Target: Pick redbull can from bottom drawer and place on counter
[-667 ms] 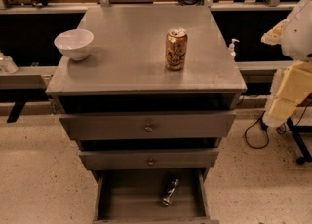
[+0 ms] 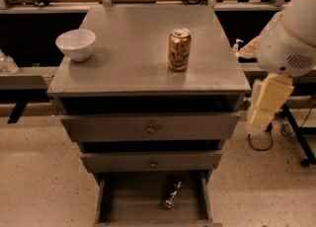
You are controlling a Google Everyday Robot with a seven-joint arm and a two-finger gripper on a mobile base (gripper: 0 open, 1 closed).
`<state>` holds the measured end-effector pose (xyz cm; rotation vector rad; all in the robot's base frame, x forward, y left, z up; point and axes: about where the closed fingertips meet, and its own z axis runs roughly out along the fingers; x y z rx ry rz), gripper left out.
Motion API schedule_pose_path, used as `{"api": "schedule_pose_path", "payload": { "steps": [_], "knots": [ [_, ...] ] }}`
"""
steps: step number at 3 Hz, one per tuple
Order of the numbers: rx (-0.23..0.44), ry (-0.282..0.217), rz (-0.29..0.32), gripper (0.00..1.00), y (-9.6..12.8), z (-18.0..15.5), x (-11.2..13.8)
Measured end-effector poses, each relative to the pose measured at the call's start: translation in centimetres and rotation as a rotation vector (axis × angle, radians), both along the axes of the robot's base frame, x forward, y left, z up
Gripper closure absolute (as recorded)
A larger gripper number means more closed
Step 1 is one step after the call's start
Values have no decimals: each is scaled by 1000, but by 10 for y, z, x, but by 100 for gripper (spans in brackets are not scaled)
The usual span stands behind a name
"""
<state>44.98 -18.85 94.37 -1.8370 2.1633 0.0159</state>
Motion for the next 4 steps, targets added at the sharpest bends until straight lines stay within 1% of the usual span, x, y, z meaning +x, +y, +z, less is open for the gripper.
{"api": "schedule_pose_path", "payload": {
  "steps": [1, 2, 3, 4],
  "knots": [
    [98, 9, 147, 0, 54, -30, -16],
    [250, 16, 247, 0, 119, -77, -47],
    [293, 21, 258, 0, 148, -100, -61],
    [154, 56, 321, 0, 163, -109, -61]
  ]
}}
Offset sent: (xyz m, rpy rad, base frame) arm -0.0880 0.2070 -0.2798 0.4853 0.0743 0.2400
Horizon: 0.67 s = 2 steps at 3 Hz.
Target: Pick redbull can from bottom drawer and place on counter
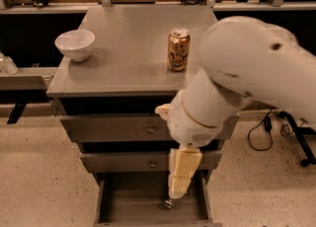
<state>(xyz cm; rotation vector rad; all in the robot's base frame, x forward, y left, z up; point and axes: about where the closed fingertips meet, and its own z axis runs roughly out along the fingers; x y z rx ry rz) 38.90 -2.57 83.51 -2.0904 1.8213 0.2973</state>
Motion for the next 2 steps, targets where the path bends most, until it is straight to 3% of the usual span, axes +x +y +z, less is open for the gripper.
{"api": "schedule_pose_path", "payload": {
  "steps": [1, 2],
  "knots": [
    [-198, -58, 133, 0, -7, -41, 3],
    [-323, -89, 188, 0, -33, -67, 4]
  ]
}}
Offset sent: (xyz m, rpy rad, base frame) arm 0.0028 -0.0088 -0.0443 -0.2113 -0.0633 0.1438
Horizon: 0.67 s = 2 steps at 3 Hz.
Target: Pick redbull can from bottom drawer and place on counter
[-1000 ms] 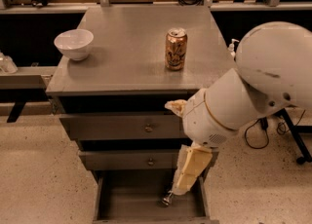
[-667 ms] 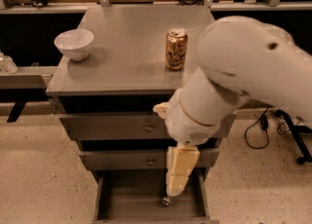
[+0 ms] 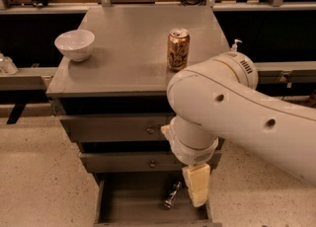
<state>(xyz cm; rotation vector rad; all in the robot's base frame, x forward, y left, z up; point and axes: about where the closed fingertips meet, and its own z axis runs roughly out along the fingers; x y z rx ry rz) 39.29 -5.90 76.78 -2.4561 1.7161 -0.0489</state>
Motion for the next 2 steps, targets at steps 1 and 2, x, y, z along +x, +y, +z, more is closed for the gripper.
{"api": "schedule_pose_path", "payload": {
  "steps": [1, 2],
  "knots": [
    [-63, -7, 43, 0, 10, 0, 1],
    [-119, -26, 137, 0, -2, -25, 9]
  ]
}}
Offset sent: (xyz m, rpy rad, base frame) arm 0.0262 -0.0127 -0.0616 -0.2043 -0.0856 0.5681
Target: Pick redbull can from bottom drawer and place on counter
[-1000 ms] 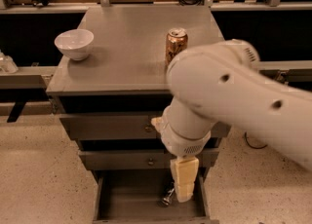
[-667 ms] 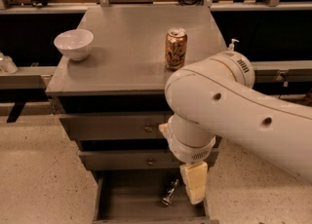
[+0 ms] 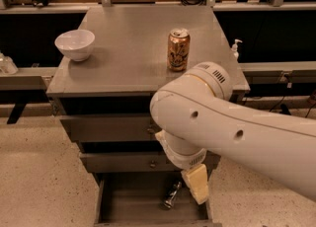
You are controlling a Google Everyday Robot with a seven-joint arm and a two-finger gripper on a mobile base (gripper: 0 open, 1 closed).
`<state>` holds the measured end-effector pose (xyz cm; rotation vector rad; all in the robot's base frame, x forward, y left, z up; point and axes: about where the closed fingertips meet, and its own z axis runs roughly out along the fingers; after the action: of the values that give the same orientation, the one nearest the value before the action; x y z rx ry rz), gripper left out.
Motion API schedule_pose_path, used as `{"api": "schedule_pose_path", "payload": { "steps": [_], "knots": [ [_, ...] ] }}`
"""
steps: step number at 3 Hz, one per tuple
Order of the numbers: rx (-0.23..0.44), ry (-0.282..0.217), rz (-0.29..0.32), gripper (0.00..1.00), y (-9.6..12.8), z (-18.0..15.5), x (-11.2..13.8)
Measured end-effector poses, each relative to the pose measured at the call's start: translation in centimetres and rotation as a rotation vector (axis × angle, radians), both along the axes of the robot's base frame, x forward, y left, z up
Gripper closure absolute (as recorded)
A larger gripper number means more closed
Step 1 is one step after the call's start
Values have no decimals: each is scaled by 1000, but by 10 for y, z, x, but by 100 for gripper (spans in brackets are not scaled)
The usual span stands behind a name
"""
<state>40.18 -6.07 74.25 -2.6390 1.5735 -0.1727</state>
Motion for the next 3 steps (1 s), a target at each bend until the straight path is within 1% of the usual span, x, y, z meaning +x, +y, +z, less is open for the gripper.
{"api": "schedule_pose_path", "payload": {
  "steps": [1, 2, 3],
  "knots": [
    [-10, -7, 61, 0, -1, 1, 1],
    [-10, -7, 61, 0, -1, 1, 1],
    [16, -27, 93, 0, -2, -11, 4]
  ]
}}
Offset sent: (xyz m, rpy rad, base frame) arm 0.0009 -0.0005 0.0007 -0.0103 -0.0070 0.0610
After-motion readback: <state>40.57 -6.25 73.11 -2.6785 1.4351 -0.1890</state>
